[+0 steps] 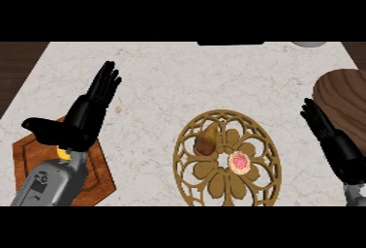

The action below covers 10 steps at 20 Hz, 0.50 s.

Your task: Pick the cupcake from the placemat and place it in the bowl

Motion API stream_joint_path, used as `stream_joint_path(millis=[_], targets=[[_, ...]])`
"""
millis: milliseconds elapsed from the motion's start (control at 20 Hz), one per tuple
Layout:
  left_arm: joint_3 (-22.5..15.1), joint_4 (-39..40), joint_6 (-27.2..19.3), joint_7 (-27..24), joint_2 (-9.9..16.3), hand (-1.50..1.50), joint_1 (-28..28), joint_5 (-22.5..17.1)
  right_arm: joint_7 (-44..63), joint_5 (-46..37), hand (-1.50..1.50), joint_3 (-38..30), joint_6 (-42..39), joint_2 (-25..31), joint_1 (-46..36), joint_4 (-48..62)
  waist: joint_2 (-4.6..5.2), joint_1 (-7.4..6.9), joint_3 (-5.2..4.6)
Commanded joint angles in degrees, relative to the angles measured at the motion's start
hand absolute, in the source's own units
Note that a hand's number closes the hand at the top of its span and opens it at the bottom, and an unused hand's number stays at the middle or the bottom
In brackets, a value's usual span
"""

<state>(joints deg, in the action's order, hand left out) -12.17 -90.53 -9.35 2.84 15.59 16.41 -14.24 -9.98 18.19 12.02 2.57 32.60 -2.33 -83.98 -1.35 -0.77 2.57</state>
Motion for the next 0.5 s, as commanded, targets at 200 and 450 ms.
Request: stream_joint_path(millis=[200, 450], targets=[[5.6, 3.4, -4.3, 2.5, 7.7, 0.0, -2.8, 5.7, -4.0, 1.3, 1.5, 0.1, -8.5, 2.8, -13.5, -15.4, 0.59, -1.61, -2.63], [8.7, 4.4, -6.6, 3.0, 8.8, 0.0, -7.9, 5.3, 8.7, -17.8, -1.5, -1.1, 6.0, 13.9, -1.2, -12.5, 0.12, 3.29, -2.79]])
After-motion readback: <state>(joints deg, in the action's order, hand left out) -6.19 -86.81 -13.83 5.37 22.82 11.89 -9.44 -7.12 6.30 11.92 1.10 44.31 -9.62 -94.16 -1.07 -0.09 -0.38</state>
